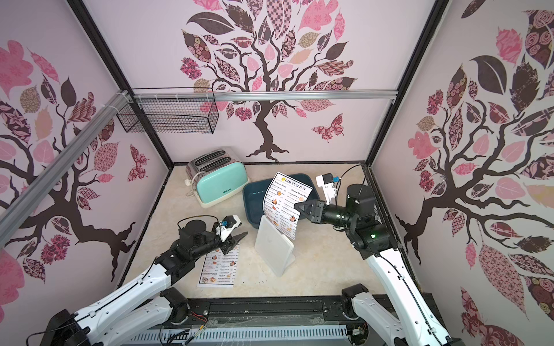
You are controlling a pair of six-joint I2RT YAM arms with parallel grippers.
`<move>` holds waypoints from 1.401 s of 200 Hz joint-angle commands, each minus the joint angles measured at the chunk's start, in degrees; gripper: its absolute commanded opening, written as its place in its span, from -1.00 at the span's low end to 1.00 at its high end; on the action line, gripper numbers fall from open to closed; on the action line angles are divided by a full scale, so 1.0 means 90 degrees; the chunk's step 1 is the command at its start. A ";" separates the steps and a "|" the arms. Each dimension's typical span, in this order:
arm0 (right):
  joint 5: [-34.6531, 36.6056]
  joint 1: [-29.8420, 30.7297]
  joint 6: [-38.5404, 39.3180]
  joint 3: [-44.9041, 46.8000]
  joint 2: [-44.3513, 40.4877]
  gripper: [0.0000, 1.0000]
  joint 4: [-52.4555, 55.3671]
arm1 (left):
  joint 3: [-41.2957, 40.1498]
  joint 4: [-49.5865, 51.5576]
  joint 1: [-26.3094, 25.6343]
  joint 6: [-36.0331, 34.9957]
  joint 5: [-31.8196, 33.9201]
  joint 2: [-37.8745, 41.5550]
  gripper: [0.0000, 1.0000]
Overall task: Replace the menus in the menu holders
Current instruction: Insert the menu into the menu holder.
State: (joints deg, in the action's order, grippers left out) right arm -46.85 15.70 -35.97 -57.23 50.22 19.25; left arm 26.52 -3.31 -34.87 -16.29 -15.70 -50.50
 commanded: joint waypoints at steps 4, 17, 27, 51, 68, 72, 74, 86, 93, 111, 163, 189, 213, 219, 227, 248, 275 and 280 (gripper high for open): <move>0.0061 0.0042 0.0184 0.0019 -0.0072 -1.00 0.0186 | -0.0056 0.0019 -0.0012 0.0007 -0.0053 0.0020 -0.05; 0.0140 0.0042 0.0254 0.0013 -0.0090 -1.00 0.0275 | -0.0056 0.0024 -0.0014 0.0007 -0.0043 0.0034 -0.05; 0.0239 0.0042 0.0310 0.0004 -0.0091 -1.00 0.0334 | -0.0058 0.0024 -0.0019 0.0005 -0.0042 0.0032 -0.04; 0.0429 0.0042 0.0433 -0.0013 -0.0101 -1.00 0.0410 | -0.0063 0.0046 -0.0020 0.0010 -0.0032 0.0045 -0.04; 0.0518 0.0042 0.0463 -0.0040 -0.0091 -1.00 0.0410 | -0.0061 0.0065 -0.0020 -0.0002 -0.0023 0.0052 -0.04; 0.0537 0.0042 0.0479 -0.0060 -0.0084 -1.00 0.0410 | -0.0066 0.0072 -0.0018 0.0002 -0.0023 0.0054 -0.04; 0.0555 0.0040 0.0488 -0.0065 -0.0082 -1.00 0.0410 | -0.0066 0.0067 -0.0021 -0.0004 -0.0023 0.0059 -0.04; 0.0619 0.0042 0.0523 -0.0115 -0.0064 -1.00 0.0429 | -0.0065 0.0077 -0.0016 0.0003 -0.0013 0.0080 -0.04; 0.0689 0.0042 0.0546 -0.0160 -0.0062 -1.00 0.0461 | -0.0068 0.0084 -0.0018 0.0002 -0.0013 0.0093 -0.04; 0.0891 0.0042 0.0692 -0.0238 -0.0055 -1.00 0.0606 | -0.0066 0.0107 -0.0012 -0.0007 -0.0003 0.0113 -0.04; 0.1134 0.0042 0.0939 -0.0287 -0.0021 -1.00 0.0776 | -0.0064 0.0118 -0.0012 -0.0017 -0.0003 0.0101 -0.04; 0.1117 0.0037 0.1005 -0.0272 -0.0013 -1.00 0.0738 | -0.0049 0.0119 -0.0012 -0.0036 -0.0003 0.0083 -0.04; 0.1152 0.0042 0.1202 -0.0289 0.0016 -1.00 0.0710 | -0.0056 0.0116 -0.0013 -0.0055 0.0006 0.0070 -0.04; 0.1195 0.0042 0.1289 -0.0308 0.0016 -1.00 0.0700 | -0.0052 0.0119 -0.0017 -0.0060 0.0007 0.0072 -0.04; 0.1220 0.0037 0.1393 -0.0318 0.0023 -1.00 0.0676 | -0.0061 0.0123 -0.0014 -0.0062 0.0007 0.0067 -0.04; 0.1106 0.0040 0.1573 -0.0337 0.0117 -1.00 0.0638 | -0.0056 0.0123 -0.0014 -0.0069 0.0026 0.0092 -0.04; 0.1066 0.0042 0.1724 -0.0326 0.0196 -1.00 0.0521 | -0.0052 0.0163 -0.0019 -0.0078 0.0065 0.0132 -0.04; 0.1045 0.0039 0.1747 -0.0338 0.0208 -1.00 0.0495 | -0.0056 0.0163 -0.0018 -0.0079 0.0065 0.0131 -0.04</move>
State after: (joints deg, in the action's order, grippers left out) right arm -36.69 15.70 -23.00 -57.95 51.75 25.02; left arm 26.50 -2.00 -34.87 -16.56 -15.51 -50.06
